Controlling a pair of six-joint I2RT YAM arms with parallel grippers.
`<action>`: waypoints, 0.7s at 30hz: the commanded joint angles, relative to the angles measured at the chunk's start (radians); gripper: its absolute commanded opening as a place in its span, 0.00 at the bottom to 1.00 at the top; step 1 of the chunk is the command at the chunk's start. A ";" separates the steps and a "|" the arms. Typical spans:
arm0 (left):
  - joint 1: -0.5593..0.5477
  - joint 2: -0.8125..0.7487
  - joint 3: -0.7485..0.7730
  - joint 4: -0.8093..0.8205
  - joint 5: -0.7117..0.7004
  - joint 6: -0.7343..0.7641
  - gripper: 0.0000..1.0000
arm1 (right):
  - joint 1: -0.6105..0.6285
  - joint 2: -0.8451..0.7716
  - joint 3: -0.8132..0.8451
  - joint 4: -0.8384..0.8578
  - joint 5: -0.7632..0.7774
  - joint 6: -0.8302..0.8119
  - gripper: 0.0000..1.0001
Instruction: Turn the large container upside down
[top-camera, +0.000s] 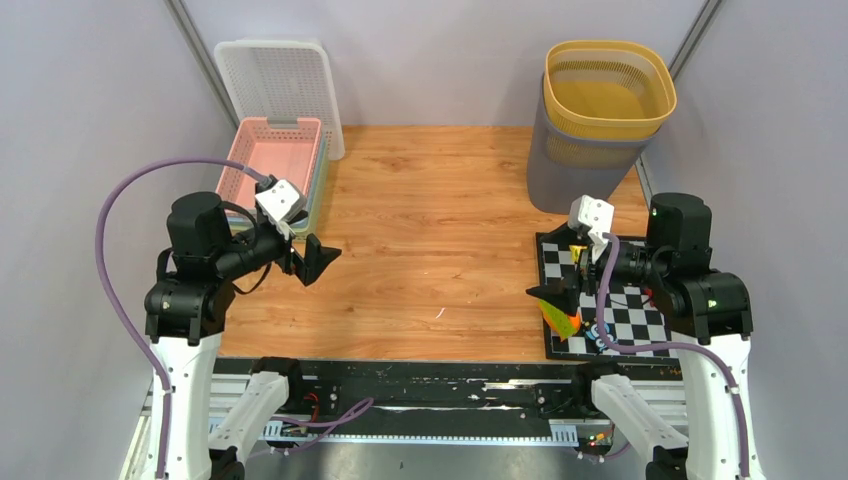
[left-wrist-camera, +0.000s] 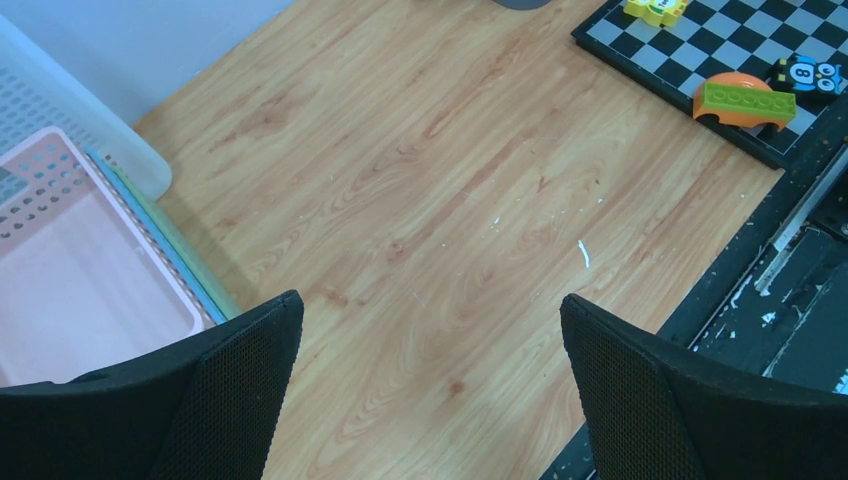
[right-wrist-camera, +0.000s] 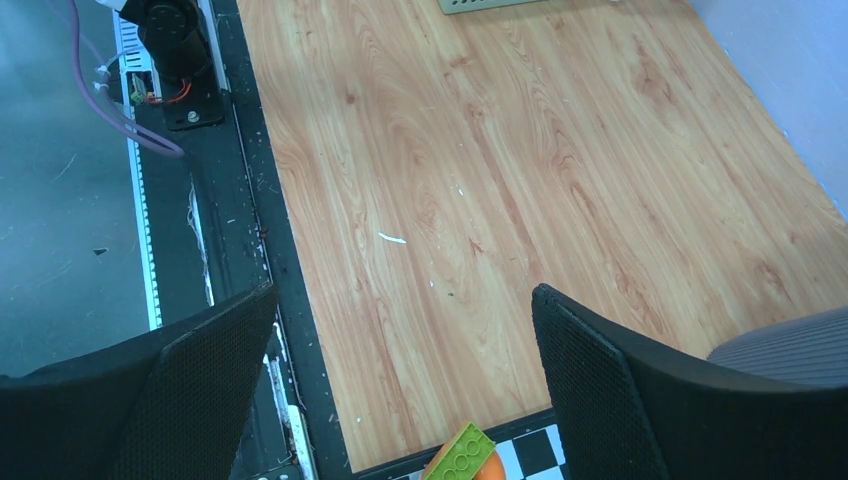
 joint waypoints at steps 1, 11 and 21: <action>0.006 0.011 -0.010 0.021 0.009 -0.019 1.00 | -0.001 0.006 0.001 0.000 -0.038 -0.005 1.00; 0.006 0.021 -0.019 0.026 0.020 -0.016 1.00 | -0.001 0.015 0.007 0.010 -0.020 0.003 1.00; 0.007 0.021 -0.049 0.051 0.000 -0.006 1.00 | -0.001 0.018 -0.008 0.072 0.035 0.057 1.00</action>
